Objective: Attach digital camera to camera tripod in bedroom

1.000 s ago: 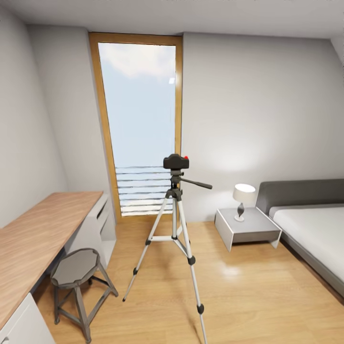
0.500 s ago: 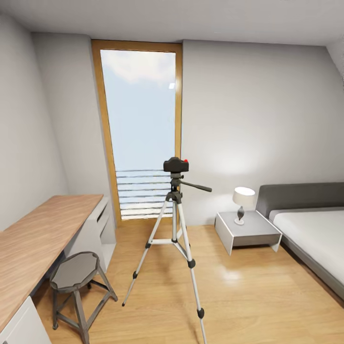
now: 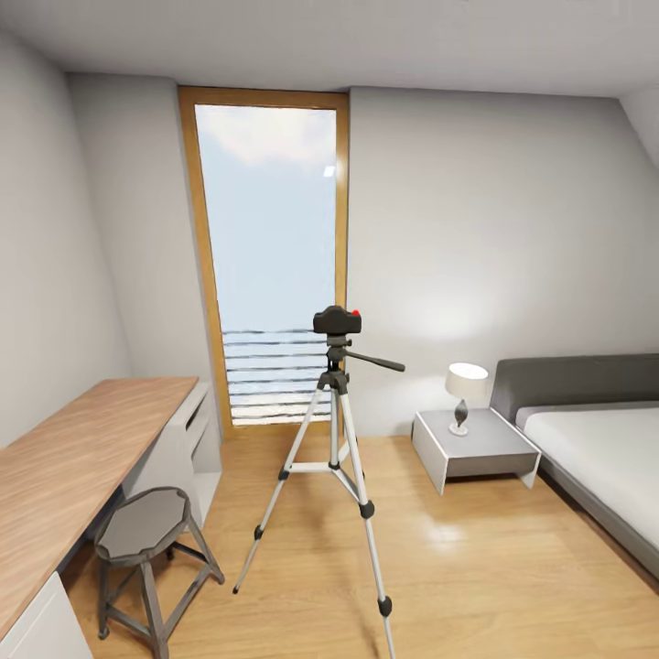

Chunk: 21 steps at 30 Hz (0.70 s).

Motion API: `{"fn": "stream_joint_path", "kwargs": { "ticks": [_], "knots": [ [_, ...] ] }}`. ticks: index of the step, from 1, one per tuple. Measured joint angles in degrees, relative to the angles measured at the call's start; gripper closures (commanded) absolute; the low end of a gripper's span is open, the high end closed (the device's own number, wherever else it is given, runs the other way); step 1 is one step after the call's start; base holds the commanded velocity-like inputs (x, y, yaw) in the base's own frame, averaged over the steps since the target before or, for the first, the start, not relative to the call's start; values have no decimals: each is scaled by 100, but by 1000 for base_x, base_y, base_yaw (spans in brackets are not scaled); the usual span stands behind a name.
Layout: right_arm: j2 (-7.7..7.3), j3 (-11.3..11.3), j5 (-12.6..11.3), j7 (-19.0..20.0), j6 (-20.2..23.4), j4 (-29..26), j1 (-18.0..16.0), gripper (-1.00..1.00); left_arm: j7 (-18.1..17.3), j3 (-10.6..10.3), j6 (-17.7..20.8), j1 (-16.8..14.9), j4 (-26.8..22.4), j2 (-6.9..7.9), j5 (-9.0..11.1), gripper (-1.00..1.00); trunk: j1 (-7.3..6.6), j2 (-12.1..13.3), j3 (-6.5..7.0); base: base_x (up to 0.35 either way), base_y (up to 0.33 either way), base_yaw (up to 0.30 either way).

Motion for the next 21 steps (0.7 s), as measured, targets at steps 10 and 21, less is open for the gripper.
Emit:
{"fn": "stream_joint_path", "kwargs": {
  "ticks": [10, 21],
  "knots": [
    [-7, 19, 11, 4, 18, 2, 1, -100, 0, 9, -1, 0, -2, -3, 3, -100, 0, 0, 2, 0, 0, 0],
    [3, 32, 20, 33, 47, 3, 1, -100, -1, -14, -1, 0, -6, 1, -2, -100, 0, 0, 2, 0, 0, 0]
  ]
}}
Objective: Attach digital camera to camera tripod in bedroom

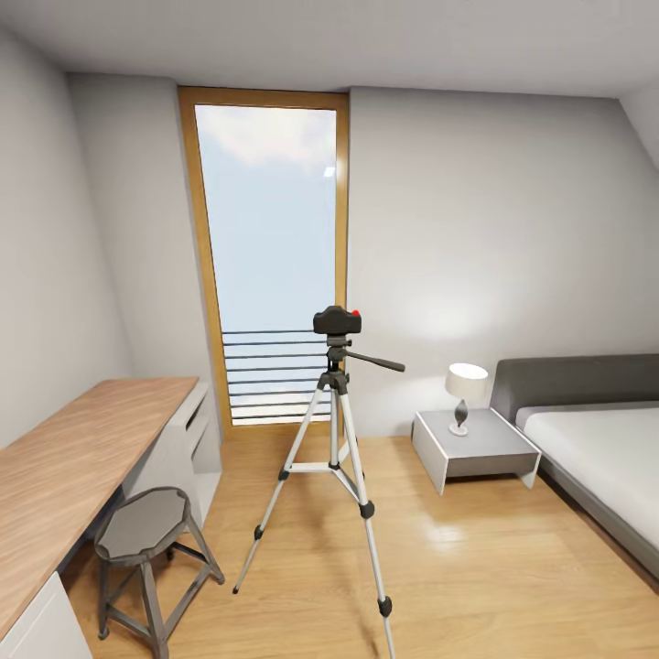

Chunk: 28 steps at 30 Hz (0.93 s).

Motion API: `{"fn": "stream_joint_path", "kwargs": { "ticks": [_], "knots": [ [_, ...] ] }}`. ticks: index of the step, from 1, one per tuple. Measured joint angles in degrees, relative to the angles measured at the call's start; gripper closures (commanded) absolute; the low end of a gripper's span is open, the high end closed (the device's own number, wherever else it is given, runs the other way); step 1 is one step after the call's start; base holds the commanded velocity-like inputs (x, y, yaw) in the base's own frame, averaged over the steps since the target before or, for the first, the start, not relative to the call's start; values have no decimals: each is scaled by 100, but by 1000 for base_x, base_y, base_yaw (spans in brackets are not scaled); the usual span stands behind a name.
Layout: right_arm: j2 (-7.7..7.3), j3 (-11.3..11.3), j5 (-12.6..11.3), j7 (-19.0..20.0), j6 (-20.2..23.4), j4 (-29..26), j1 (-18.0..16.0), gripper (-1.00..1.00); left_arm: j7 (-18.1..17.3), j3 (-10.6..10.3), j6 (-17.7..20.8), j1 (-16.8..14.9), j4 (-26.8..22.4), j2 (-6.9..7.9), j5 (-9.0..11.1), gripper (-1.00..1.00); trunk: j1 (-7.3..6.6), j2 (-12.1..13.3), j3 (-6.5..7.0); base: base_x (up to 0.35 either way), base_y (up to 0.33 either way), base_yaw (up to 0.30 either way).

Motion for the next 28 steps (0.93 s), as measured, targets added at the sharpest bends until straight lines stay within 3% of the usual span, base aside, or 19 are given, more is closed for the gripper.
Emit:
{"fn": "stream_joint_path", "kwargs": {
  "ticks": [21, 28],
  "knots": [
    [19, -17, 35, -32, -53, -11, -1, -100, 0, 7, 0, 0, 0, 4, 5, -100, 0, 0, 0, 0, 0, 0],
    [89, -21, 22, -32, -54, -8, -1, -100, 0, 7, 0, 0, 0, 5, 11, -100, 0, 0, 0, 0, 0, 0]
  ]
}}
